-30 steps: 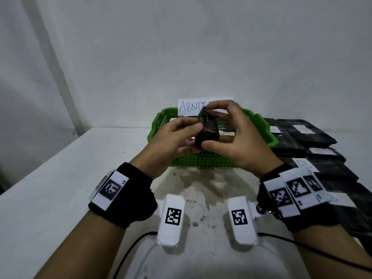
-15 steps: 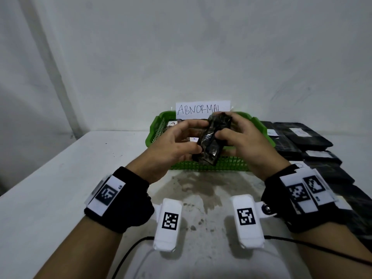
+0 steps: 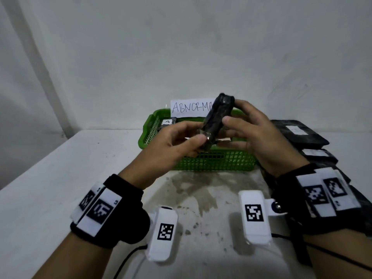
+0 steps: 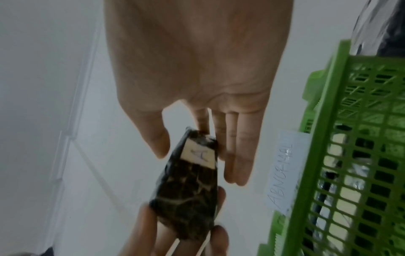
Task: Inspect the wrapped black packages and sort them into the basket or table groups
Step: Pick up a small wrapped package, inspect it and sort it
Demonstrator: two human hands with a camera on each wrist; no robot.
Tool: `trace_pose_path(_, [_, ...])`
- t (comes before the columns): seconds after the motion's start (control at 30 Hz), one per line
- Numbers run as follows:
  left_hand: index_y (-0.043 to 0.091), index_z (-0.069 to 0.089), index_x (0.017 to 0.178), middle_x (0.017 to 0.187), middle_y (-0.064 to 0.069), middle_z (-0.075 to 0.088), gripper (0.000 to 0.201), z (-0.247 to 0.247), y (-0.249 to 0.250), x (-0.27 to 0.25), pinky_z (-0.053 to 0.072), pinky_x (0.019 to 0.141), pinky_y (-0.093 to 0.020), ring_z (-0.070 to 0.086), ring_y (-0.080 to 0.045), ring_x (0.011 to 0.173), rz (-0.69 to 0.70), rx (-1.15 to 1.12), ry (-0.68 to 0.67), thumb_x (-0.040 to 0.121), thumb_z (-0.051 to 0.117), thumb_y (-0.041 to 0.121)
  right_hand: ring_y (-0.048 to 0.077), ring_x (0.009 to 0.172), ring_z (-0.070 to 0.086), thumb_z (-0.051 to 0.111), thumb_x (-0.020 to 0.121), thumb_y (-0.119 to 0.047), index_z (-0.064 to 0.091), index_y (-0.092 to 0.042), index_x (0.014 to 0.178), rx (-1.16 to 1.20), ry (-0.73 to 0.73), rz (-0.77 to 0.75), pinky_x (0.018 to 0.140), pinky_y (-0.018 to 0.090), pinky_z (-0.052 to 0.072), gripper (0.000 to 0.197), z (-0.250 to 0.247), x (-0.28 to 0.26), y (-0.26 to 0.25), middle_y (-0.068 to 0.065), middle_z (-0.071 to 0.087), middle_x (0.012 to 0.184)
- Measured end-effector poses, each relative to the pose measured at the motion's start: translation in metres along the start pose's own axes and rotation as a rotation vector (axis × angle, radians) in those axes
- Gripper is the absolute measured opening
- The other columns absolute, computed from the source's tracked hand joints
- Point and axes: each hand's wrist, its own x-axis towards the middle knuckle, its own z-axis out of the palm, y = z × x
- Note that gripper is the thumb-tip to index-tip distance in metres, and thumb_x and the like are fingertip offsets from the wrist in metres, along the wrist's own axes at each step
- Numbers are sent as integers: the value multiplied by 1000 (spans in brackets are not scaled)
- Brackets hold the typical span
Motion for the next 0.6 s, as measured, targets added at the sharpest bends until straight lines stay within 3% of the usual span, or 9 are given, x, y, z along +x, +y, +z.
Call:
trace_pose_path(0.07, [14, 66, 121, 101, 3, 74, 41, 1, -4, 5, 59, 83, -30, 70, -14, 92, -2, -53, 9, 86, 57, 34, 24, 89, 74, 61, 98, -11, 62, -19, 127, -48, 35, -8, 77, 38, 62, 30, -12, 2, -2, 12, 71, 120])
trace_pose_path(0.13, [15, 68, 114, 92, 4, 74, 37, 5, -7, 13, 58, 79, -31, 68, -15, 86, -38, -139, 18, 87, 53, 35, 16, 82, 72, 63, 97, -9, 62, -16, 126, -105, 97, -23, 76, 35, 62, 30, -21, 4, -2, 9, 67, 125])
trace_pose_path(0.23, [16, 67, 115, 95, -3, 74, 35, 15, -9, 32, 58, 76, -27, 69, -17, 83, -78, -141, 2, 91, 50, 35, 12, 77, 73, 68, 92, -10, 59, -15, 131, -146, 152, -27, 77, 34, 63, 40, -32, 3, -1, 7, 63, 129])
trace_pose_path(0.33, [15, 63, 122, 109, -11, 72, 29, 25, -11, 56, 56, 82, -34, 70, -20, 86, -91, -60, -43, 103, 45, 27, 18, 96, 74, 79, 79, -30, 51, -28, 142, -302, 149, 13, 87, 43, 62, 68, -45, 4, 3, -4, 58, 137])
trace_pose_path(0.43, [17, 63, 117, 102, -6, 73, 28, 32, -9, 73, 55, 82, -38, 71, -18, 83, -104, -44, -77, 106, 40, 29, 14, 99, 72, 82, 72, -53, 43, -46, 145, -454, 234, 11, 94, 48, 58, 83, -55, 4, 6, -11, 60, 131])
trace_pose_path(0.5, [21, 65, 109, 91, -2, 76, 31, 33, -9, 82, 54, 79, -42, 69, -19, 77, -124, -69, -64, 107, 36, 32, 12, 105, 67, 76, 70, -63, 49, -50, 137, -564, 276, -21, 95, 48, 56, 73, -59, 4, 9, -14, 62, 120])
trace_pose_path(0.6, [28, 65, 104, 78, -1, 76, 34, 32, -11, 94, 51, 72, -36, 62, -19, 71, -162, -71, -67, 108, 32, 37, 8, 112, 60, 76, 82, -52, 62, -41, 122, -684, 256, -32, 100, 45, 51, 43, -60, 8, 15, -8, 62, 118])
